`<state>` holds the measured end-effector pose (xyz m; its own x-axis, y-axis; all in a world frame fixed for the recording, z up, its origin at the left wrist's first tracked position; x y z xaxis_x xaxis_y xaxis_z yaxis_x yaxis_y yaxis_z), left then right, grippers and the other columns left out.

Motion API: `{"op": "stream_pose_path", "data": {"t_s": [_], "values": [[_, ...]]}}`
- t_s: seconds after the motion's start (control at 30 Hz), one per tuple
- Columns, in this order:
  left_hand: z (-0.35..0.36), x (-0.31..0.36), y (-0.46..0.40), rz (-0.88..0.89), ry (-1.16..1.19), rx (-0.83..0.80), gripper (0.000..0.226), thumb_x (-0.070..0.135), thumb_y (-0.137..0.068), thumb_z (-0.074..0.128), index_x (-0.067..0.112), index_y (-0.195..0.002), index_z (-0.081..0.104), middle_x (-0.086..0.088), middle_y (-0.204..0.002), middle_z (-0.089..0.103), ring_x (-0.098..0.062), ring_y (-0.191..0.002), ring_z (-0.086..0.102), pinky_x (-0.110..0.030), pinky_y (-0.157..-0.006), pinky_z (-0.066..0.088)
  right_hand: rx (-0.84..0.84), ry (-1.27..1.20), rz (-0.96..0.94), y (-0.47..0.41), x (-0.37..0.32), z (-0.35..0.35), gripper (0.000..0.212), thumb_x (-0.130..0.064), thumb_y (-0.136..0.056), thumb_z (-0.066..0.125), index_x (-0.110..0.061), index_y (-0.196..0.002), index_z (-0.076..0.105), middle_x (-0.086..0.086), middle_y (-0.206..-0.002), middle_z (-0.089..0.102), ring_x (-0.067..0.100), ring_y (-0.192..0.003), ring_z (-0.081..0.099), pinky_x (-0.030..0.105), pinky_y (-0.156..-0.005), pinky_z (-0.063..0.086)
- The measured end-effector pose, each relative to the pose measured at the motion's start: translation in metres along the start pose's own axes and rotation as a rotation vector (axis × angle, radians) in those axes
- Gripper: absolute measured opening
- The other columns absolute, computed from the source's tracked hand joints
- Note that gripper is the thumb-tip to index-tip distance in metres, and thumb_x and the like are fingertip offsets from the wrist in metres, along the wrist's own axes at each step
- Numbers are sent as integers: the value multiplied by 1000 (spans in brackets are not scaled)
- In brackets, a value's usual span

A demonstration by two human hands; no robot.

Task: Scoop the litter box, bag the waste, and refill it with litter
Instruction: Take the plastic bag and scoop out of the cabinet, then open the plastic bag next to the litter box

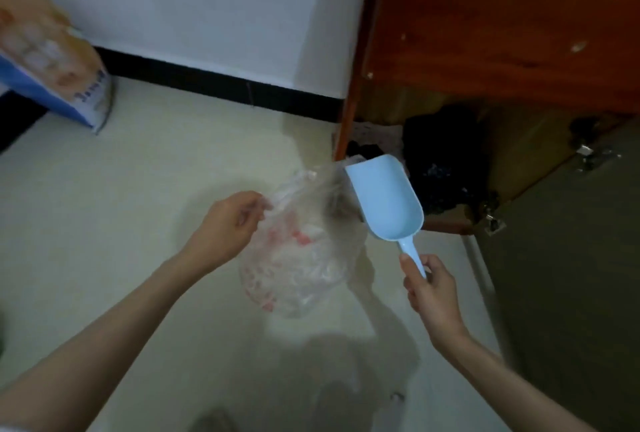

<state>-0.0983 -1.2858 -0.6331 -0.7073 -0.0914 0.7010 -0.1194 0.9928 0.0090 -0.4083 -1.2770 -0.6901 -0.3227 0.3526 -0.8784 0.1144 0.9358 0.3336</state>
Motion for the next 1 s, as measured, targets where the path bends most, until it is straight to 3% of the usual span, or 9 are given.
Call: {"op": "stream_pose_path", "data": {"t_s": [0.07,0.17,0.5,0.8,1.0], "values": [[-33,-21,22,-141,29,41,21,4,-92,47,17,-92,64,3,-76,60,-1,-64,61,-7,-61,42,-82,63,-44,15,-29,20,20,-25,-91,58,-17,-74,50,0,-60,45,12,-52,39,27,-52,32],[-90,-40,61,-317,57,129,18,8,-93,48,10,-97,65,-3,-81,63,-21,-72,62,-25,-71,46,-209,132,-79,32,-86,61,22,-25,-91,59,-19,-72,49,-2,-60,46,10,-52,39,27,-52,33],[-297,-24,220,-708,10,426,18,10,-93,50,3,-102,64,-13,-107,63,-27,-100,59,-18,-77,34,-657,391,-238,156,-292,218,28,-34,-93,53,-19,-70,49,-4,-61,48,11,-52,41,25,-52,35],[-428,37,387,-974,31,701,21,18,-94,49,7,-103,64,-11,-104,64,-24,-94,60,-22,-76,37,-958,459,-290,312,-401,275,22,-35,-92,54,-22,-74,53,-3,-62,50,11,-50,40,26,-51,35],[-485,22,477,-1035,26,829,15,16,-93,52,5,-94,63,-13,-90,65,-29,-87,62,-32,-76,44,-1067,517,-373,397,-431,321,22,-34,-91,56,-18,-75,55,-2,-61,50,10,-49,40,26,-50,35]]}}
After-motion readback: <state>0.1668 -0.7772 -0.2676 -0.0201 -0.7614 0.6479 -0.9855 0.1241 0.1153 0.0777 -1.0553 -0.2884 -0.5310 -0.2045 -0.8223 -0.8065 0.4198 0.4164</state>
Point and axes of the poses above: each hand's wrist, its own y-axis away from the middle knuckle, its own z-axis out of the palm, x = y × z, the point moved 8 cm from there along -y, towards the middle knuckle
